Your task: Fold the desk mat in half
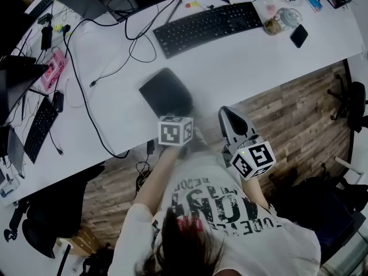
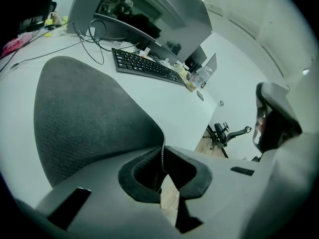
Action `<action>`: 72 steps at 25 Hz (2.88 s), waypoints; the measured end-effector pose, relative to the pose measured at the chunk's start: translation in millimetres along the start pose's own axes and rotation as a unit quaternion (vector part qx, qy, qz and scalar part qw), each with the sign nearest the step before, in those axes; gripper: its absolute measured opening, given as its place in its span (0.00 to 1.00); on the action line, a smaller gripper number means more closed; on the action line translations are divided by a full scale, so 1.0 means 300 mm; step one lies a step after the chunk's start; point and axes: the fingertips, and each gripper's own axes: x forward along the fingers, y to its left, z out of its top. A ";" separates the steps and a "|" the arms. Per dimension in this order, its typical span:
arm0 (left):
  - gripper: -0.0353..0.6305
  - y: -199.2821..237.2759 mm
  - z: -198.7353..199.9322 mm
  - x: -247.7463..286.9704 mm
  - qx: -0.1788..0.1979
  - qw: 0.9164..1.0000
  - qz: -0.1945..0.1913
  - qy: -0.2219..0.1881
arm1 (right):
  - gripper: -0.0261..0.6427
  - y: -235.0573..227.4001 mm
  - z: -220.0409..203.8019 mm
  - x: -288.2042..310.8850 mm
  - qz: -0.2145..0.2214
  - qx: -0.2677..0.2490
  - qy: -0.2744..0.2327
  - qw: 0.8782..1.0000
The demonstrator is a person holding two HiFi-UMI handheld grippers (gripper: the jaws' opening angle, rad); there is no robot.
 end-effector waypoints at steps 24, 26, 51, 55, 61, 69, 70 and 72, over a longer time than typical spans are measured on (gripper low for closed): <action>0.31 -0.094 0.057 -0.051 -0.019 0.997 -0.062 -0.047 | 0.04 0.000 0.005 -0.018 0.001 -0.001 -0.008 1.000; 0.24 -0.098 0.062 -0.060 -0.011 0.997 -0.059 -0.056 | 0.04 0.001 0.005 -0.021 0.001 -0.001 -0.009 1.000; 0.06 -0.100 0.220 -0.220 0.060 0.984 -0.006 -0.165 | 0.04 0.020 0.023 -0.021 0.003 -0.006 -0.018 1.000; 0.06 -0.094 0.266 -0.274 0.076 0.977 0.005 -0.197 | 0.04 0.030 0.032 -0.012 0.007 -0.012 -0.021 1.000; 0.06 -0.084 0.334 -0.364 0.084 0.965 0.015 -0.247 | 0.04 0.048 0.047 -0.003 0.014 -0.020 -0.024 0.999; 0.06 -0.092 0.407 -0.520 0.104 0.943 0.034 -0.314 | 0.04 0.084 0.069 0.012 0.029 -0.031 -0.029 0.999; 0.06 -0.093 0.415 -0.544 0.108 0.939 0.037 -0.324 | 0.04 0.090 0.073 0.015 0.032 -0.033 -0.029 0.999; 0.06 -0.087 0.428 -0.595 0.115 0.931 0.046 -0.343 | 0.04 0.107 0.080 0.025 0.039 -0.037 -0.031 0.998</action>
